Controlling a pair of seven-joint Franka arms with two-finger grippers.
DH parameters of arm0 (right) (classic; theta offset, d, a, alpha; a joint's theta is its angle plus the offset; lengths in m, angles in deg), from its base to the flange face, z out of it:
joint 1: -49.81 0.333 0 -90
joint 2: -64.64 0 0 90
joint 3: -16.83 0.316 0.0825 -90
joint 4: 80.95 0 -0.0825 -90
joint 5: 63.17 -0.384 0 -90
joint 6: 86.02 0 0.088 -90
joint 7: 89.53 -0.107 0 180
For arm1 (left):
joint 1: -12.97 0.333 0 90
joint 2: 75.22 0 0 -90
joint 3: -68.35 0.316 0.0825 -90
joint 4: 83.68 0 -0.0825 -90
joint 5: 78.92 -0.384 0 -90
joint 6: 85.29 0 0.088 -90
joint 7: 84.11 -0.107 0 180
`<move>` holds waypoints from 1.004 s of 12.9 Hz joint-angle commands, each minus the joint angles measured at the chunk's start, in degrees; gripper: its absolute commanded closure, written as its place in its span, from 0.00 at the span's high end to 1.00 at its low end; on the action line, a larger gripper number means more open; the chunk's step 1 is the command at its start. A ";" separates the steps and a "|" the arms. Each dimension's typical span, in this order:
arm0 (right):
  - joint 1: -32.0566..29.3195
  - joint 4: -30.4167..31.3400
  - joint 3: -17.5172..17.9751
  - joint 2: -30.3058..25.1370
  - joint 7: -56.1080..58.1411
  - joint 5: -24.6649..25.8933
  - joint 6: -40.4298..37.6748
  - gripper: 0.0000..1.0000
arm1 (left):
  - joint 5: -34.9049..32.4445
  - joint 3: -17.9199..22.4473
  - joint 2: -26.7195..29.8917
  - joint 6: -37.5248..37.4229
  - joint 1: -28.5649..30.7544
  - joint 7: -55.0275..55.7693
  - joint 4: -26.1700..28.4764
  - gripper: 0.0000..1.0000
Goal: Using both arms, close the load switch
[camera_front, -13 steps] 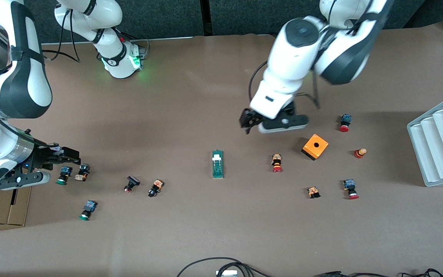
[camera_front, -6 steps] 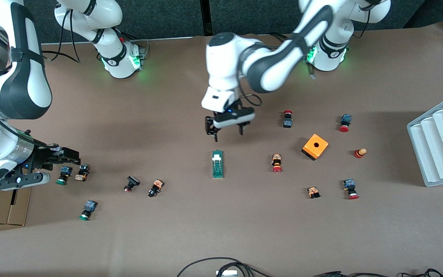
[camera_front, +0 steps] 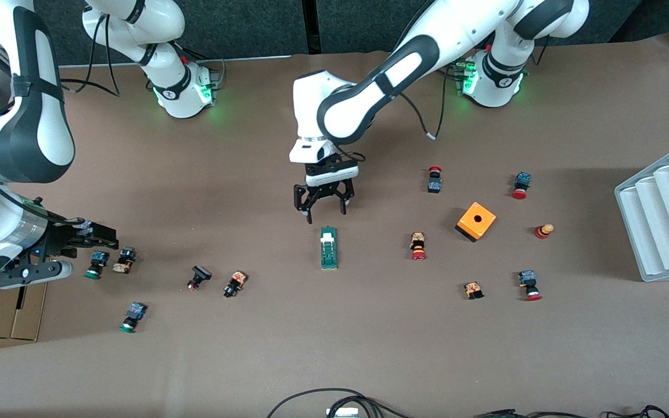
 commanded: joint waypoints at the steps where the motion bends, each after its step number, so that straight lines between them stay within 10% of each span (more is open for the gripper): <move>1: -0.39 -0.48 0.14 0.20 0.91 -0.52 -0.22 1.00 | -7.34 0.58 -2.81 -3.78 -2.51 2.26 -0.62 1.00; 13: -4.87 -0.48 0.31 0.81 9.25 -1.22 -1.63 1.00 | -36.09 3.20 -18.64 -20.06 -8.94 15.09 -1.06 0.86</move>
